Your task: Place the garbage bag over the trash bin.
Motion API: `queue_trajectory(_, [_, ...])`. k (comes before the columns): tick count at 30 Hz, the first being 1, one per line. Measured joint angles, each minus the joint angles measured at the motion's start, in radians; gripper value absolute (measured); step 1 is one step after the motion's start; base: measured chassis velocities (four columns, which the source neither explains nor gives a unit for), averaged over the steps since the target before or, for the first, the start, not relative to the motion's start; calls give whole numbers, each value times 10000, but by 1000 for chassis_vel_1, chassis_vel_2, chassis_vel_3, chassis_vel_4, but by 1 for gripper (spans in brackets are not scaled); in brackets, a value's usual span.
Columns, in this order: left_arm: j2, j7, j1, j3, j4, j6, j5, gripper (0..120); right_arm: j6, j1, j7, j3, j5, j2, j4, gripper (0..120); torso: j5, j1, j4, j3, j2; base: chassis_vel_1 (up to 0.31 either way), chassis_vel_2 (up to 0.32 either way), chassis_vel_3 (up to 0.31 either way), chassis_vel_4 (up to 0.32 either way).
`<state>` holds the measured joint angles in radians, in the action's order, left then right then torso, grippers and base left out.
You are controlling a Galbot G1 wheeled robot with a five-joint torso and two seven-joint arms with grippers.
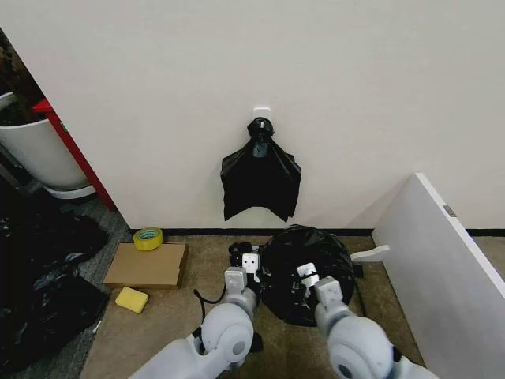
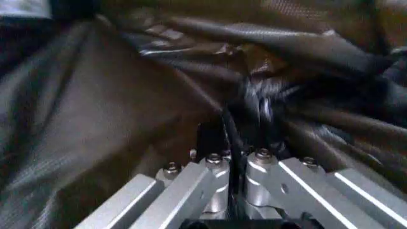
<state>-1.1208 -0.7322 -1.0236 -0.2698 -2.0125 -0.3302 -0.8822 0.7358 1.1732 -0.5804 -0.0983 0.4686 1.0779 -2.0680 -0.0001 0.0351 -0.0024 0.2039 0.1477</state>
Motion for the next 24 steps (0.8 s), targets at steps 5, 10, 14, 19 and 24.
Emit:
queue_trajectory(5, [178, 12, -145, 101, -212, 1, -49, 0, -7, -585, -57, -559, -1353, 413, 908, 0, -1, 0, -2, 0, 0, 0, 0, 0, 0])
queue_trajectory(10, [198, 22, -300, 393, -372, -51, -162, 0, -23, -1073, 20, -927, -1807, 770, 1760, 0, -1, 0, -1, -1, 0, 0, 0, 0, 0])
queue_trajectory(14, [287, 23, -360, 538, -510, -99, -249, 0, -36, -1511, 55, -1079, -1806, 1050, 2540, 0, 0, 0, -2, 0, 0, 0, 0, 0, 0])
queue_trajectory(19, [441, 41, -444, 567, -622, -106, -267, 0, -44, -1879, 41, -1145, -1785, 1230, 3151, 0, 0, 0, 0, 0, 0, 0, 0, 0, 0])
queue_trajectory(24, [504, 65, -512, 645, -638, -98, -267, 0, -51, -1978, -31, -1137, -1668, 1237, 3420, 0, 1, 0, 0, 0, 0, 0, 0, 0, 0])
